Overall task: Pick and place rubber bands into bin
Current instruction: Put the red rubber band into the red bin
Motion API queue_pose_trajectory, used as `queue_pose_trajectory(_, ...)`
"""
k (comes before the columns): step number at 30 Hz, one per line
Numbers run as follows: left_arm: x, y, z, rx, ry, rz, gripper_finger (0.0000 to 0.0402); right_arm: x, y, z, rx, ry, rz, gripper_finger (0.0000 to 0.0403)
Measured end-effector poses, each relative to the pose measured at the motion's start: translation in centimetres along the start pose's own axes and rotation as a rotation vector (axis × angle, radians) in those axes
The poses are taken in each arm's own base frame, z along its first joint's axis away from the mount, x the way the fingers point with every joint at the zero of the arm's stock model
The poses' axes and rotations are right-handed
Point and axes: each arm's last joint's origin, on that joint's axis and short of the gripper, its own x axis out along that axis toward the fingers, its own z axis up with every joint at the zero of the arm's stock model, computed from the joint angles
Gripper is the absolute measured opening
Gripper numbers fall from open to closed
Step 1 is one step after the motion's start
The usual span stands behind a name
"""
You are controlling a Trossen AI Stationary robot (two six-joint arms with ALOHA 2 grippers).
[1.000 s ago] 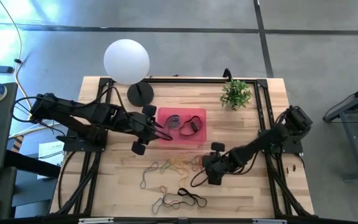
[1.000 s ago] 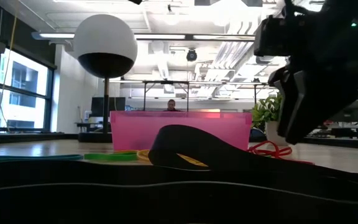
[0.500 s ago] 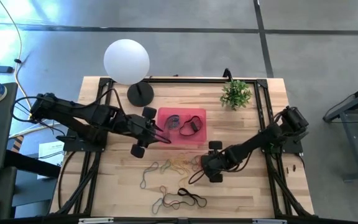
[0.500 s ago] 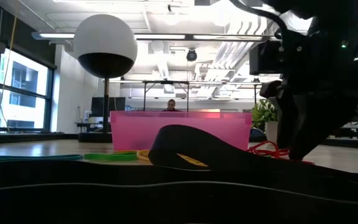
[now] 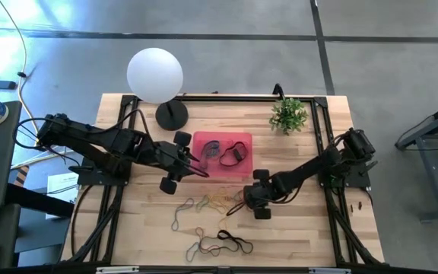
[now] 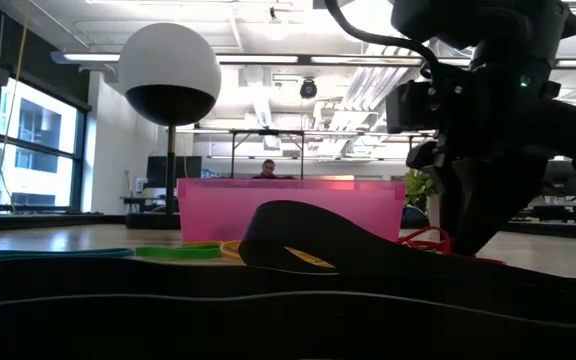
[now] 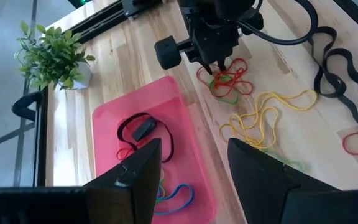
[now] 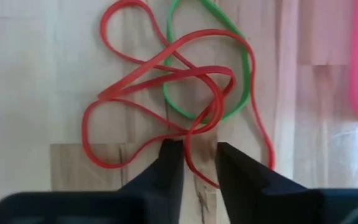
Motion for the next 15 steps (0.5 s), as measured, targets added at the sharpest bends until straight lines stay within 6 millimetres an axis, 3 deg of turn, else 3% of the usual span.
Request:
queue_pose_trajectory(5,0.01,0.0,0.0,-0.004,0.0,0.0,0.0172,0.0,0.07,-0.03,0.001,0.014,0.036,0.0011)
queue_pose_trajectory(15,0.01,-0.01,0.0,-0.007,0.001,-0.001,0.0172,-0.37,0.25,-0.28,0.086,0.025,0.039,0.0006)
